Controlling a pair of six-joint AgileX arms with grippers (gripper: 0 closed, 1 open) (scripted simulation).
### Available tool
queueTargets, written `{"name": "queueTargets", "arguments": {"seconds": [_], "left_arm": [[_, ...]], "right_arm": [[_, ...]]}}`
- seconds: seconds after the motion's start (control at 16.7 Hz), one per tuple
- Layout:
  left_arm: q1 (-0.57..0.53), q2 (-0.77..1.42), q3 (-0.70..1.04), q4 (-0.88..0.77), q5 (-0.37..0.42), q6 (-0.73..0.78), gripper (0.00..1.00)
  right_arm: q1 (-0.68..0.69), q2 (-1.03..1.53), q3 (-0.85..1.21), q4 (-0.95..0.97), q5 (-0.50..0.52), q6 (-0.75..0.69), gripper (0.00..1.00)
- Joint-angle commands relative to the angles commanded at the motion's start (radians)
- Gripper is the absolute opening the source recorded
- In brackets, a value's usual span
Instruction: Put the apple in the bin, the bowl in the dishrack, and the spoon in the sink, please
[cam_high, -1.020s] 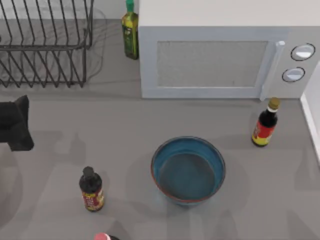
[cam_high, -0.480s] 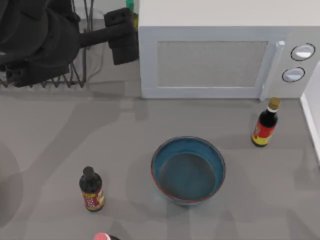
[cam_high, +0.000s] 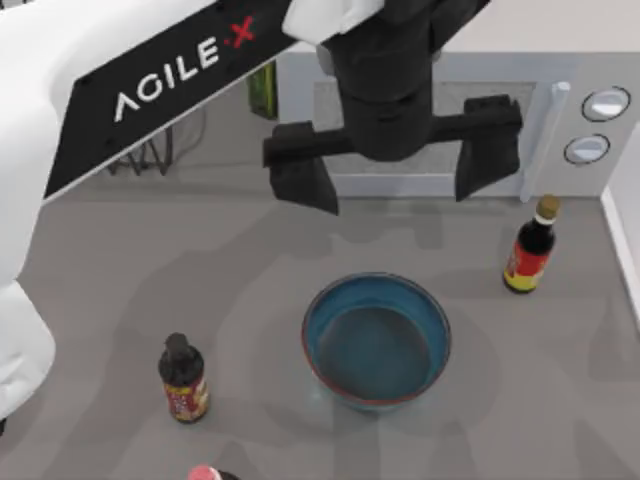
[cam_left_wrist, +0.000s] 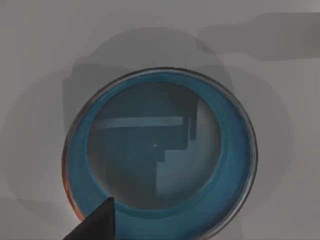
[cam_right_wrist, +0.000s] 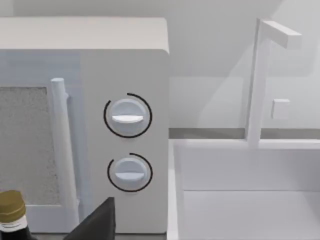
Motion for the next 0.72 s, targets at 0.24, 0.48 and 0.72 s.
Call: {"name": "queueTargets", "arguments": {"seconds": [0.24, 0.48, 0.72], "left_arm": [[-0.097, 0.245, 0.239, -0.138, 0.005, -0.077, 1.0], [-0.137, 0.348, 0.338, -0.195, 0.008, -0.108, 1.0], [-0.137, 0.348, 0.338, -0.195, 0.008, -0.108, 1.0]], "right_arm": [[0.0, 0.0, 0.0, 0.0, 0.0, 0.0, 1.0], [0.0, 0.0, 0.0, 0.0, 0.0, 0.0, 1.0], [0.0, 0.0, 0.0, 0.0, 0.0, 0.0, 1.0]]}}
